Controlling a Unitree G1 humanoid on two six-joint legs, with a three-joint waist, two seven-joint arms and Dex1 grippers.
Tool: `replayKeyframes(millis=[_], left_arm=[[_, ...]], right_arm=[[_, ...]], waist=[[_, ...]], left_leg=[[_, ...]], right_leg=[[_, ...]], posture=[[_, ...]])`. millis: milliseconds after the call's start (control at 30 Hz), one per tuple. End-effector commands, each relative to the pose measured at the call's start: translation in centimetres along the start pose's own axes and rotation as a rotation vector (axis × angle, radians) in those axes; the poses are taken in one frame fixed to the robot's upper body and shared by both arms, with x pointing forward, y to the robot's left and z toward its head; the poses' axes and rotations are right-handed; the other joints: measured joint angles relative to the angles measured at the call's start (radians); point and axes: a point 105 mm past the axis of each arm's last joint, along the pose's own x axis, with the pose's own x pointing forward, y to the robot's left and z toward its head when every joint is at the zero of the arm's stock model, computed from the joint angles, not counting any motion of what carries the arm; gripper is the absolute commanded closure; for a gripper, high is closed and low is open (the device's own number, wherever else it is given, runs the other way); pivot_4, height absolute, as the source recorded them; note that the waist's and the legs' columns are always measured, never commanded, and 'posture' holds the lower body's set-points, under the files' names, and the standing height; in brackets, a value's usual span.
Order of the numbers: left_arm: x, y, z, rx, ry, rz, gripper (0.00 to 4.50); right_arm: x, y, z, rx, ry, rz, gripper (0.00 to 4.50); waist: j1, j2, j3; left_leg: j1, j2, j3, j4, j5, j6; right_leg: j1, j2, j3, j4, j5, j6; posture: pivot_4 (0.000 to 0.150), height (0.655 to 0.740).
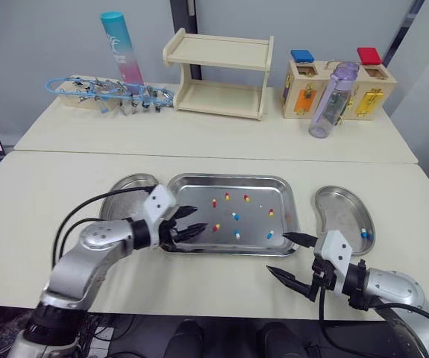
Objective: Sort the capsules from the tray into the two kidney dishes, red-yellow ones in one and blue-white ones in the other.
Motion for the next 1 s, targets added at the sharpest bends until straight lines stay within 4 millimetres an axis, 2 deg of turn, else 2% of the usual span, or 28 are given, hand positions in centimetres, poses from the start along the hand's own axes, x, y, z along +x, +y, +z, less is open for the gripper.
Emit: replayKeyframes(millis=[33,233,433,533,733,833,1000], left_arm=[[1.0,0.1,0.3,0.036,0.025,0.005,1.94],[2.5,-0.5,-0.4,0.064,0.073,-0.020,1.94],[2.7,-1.1,-1.8,0.070,0.139,-0.059,1.94],[2.8,-1.2,-2.1,0.064,0.154,-0.068,2.52],[3.1,-1.2,-2.5,0.061,0.173,-0.080,4.44],[3.3,-1.2,-2.1,0.071,0.148,-0.083,4.48],[2.6,0.1,-0.5,0.094,0.060,-0.042,4.48]], right_arm=[[0.1,0.2,0.9,-0.026,-0.038,0.003,0.00],[0.2,0.4,0.8,-0.030,-0.041,0.005,0.00],[0.2,0.5,0.9,-0.039,-0.046,0.001,0.00],[0.3,0.4,1.0,-0.044,-0.050,-0.002,0.00],[0.4,0.4,1.2,-0.046,-0.053,-0.004,0.00],[0.4,0.5,1.2,-0.047,-0.054,-0.004,0.00],[0.6,0.3,1.3,-0.047,-0.062,-0.008,0.00]], waist=[[-0.001,0.000,0.000],[0.001,0.000,0.000],[0.000,0.000,0.000],[0.000,0.000,0.000],[0.001,0.000,0.000],[0.001,0.001,-0.001],[0.001,0.001,-0.001]], left_leg=[[0.000,0.000,0.000,0.000,0.000,0.000],[0.000,0.000,0.000,0.000,0.000,0.000],[0.000,0.000,0.000,0.000,0.000,0.000],[0.000,0.000,0.000,0.000,0.000,0.000],[0.000,0.000,0.000,0.001,0.000,0.000],[0.000,0.000,0.000,0.001,0.000,0.000],[0.000,0.000,0.000,0.001,0.000,0.000]], right_leg=[[0.000,0.000,0.000,0.000,0.000,0.000],[0.000,0.000,0.000,0.000,0.000,0.000],[0.000,0.000,0.000,0.000,0.000,0.000],[0.000,0.000,0.000,0.000,0.000,0.000],[0.001,0.000,0.000,0.000,0.000,0.000],[0.001,0.000,0.000,0.000,0.000,0.000],[0.001,0.000,0.000,0.000,0.000,0.000]], posture=[[0.150,0.7400],[0.150,0.7400],[0.150,0.7400],[0.150,0.7400],[0.150,0.7400],[0.150,0.7400],[0.150,0.7400]])
